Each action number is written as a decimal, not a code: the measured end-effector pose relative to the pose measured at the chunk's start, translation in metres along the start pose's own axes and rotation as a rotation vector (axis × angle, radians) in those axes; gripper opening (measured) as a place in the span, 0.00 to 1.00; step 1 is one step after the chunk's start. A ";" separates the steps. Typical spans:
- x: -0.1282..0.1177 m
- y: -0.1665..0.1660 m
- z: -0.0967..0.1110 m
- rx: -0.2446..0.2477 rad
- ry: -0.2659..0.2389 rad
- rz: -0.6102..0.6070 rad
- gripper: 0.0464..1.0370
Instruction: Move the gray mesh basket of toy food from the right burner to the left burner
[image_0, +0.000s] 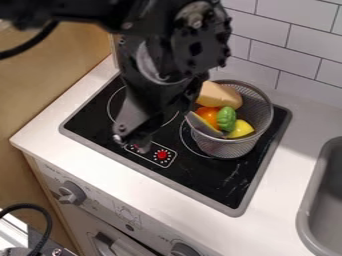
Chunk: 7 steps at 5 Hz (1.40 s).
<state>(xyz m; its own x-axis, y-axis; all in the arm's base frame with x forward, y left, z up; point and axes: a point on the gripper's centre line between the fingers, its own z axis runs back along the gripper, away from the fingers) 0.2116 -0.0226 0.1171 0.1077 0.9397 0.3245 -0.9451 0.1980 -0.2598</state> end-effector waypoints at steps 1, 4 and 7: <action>-0.009 -0.010 -0.006 -0.016 0.019 0.077 0.96; -0.036 -0.022 -0.009 0.018 -0.001 0.166 0.96; -0.056 -0.038 -0.032 -0.064 -0.024 0.158 0.96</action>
<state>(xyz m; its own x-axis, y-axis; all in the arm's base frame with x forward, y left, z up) 0.2514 -0.0743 0.0797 -0.0487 0.9537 0.2969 -0.9280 0.0668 -0.3666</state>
